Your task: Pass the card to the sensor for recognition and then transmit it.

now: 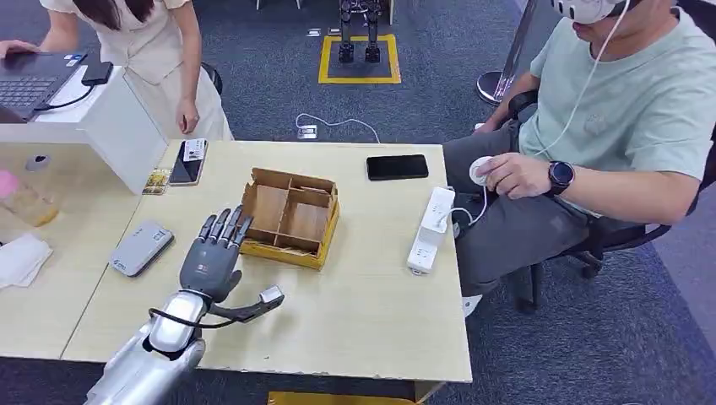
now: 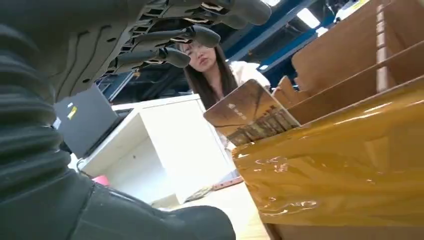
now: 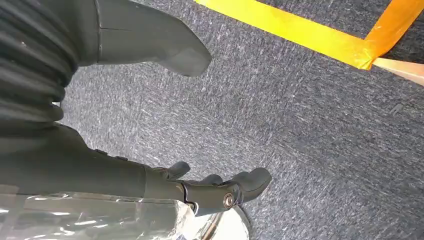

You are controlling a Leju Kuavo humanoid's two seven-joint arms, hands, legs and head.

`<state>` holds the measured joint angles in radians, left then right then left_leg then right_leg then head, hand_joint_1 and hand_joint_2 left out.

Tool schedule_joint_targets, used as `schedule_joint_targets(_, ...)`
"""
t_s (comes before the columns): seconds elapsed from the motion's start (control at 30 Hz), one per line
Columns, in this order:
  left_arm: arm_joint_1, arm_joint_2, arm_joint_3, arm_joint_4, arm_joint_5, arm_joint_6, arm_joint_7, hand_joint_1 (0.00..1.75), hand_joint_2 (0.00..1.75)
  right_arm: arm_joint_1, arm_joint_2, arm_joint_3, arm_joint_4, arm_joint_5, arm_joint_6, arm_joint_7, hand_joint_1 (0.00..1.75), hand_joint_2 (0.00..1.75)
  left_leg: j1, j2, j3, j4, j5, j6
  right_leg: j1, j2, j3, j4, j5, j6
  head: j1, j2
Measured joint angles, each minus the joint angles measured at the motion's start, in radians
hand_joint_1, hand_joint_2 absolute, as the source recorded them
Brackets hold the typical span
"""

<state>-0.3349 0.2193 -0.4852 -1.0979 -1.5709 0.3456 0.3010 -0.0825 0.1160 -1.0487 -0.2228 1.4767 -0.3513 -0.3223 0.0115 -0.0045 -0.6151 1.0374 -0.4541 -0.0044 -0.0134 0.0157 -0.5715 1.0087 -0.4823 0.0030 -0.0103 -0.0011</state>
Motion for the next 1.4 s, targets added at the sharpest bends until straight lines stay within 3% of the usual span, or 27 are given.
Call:
schedule_joint_targets(0.03,0.0,-0.001,0.0,0.0,0.0,0.0,-0.002,0.02,1.75,0.0,0.0,0.0,0.0,0.0,0.0,0.0,0.0,1.75,0.0,0.0,0.0,0.0,0.0,0.0,0.0,0.0,0.0,0.0,0.0,0.0,0.0,0.0)
schedule_joint_targets(0.07,0.0,-0.002,0.0,0.0,0.0,-0.001,-0.006,0.17,1.75,0.0,0.0,0.0,0.0,0.0,0.0,0.0,0.0,1.75,0.0,0.0,0.0,0.0,0.0,0.0,0.0,0.0,0.0,0.0,0.0,0.0,0.0,0.0)
schedule_joint_targets(0.1,-0.001,-0.002,0.0,0.0,0.0,-0.002,-0.01,1.57,1.75,0.0,0.0,0.0,0.0,0.0,0.0,-0.001,0.0,1.75,0.0,0.0,0.0,0.0,0.0,0.0,0.0,0.0,0.0,0.0,0.0,0.0,0.0,0.0)
schedule_joint_targets(0.13,-0.001,-0.003,0.001,0.0,0.0,-0.002,-0.012,1.75,1.75,0.0,0.0,0.0,0.0,0.0,0.0,-0.001,0.0,1.75,0.0,0.0,0.0,0.0,0.0,0.0,0.0,0.0,0.0,0.0,0.0,0.0,0.0,0.0)
schedule_joint_targets(0.17,-0.001,-0.004,0.003,0.001,0.0,-0.003,-0.024,1.75,1.75,0.0,0.0,-0.001,0.0,0.0,0.0,-0.003,0.0,1.75,0.0,0.0,0.0,0.0,0.0,0.0,0.0,0.0,0.0,0.0,0.0,0.0,0.0,0.0)
schedule_joint_targets(0.2,0.0,-0.006,0.008,0.001,0.0,-0.004,-0.035,1.61,1.75,0.0,0.0,0.0,0.0,0.0,0.0,-0.004,0.0,1.75,0.0,0.0,0.0,0.0,0.0,0.0,0.0,0.0,0.0,0.0,0.0,0.0,0.0,0.0)
schedule_joint_targets(0.4,0.0,-0.01,0.027,0.003,0.0,-0.001,-0.051,1.59,1.75,0.0,0.0,-0.001,0.0,0.0,0.003,-0.008,0.0,1.75,0.0,0.0,0.0,0.0,0.0,0.0,0.0,0.0,0.0,0.0,0.0,0.0,0.0,0.0)
schedule_joint_targets(0.43,0.0,-0.011,0.029,0.003,0.0,-0.001,-0.051,1.47,1.75,0.0,0.0,-0.001,0.0,0.0,0.002,-0.009,0.0,1.75,0.0,0.0,0.0,0.0,0.0,0.0,0.0,0.0,0.0,0.0,0.0,0.0,0.0,0.0)
schedule_joint_targets(0.47,0.0,-0.011,0.032,0.003,0.0,-0.001,-0.052,1.66,1.75,0.0,0.0,-0.001,0.0,0.0,0.002,-0.009,0.0,1.75,0.0,0.0,0.0,0.0,0.0,0.0,0.0,0.0,0.0,0.0,0.0,0.0,0.0,0.0)
schedule_joint_targets(0.5,0.0,-0.013,0.034,0.003,0.0,-0.001,-0.052,1.75,1.75,0.0,0.0,-0.001,0.0,0.0,0.002,-0.009,0.0,1.75,0.0,0.0,0.0,0.0,0.0,0.0,0.0,0.0,0.0,0.0,0.0,0.0,0.0,0.0)
schedule_joint_targets(1.4,0.008,-0.03,0.067,0.004,0.0,0.0,-0.076,1.75,1.75,0.0,0.001,-0.001,0.0,0.0,0.002,-0.009,0.0,1.75,0.0,0.0,0.0,0.0,0.0,0.0,0.0,0.0,0.001,0.0,0.0,0.0,0.0,0.0)
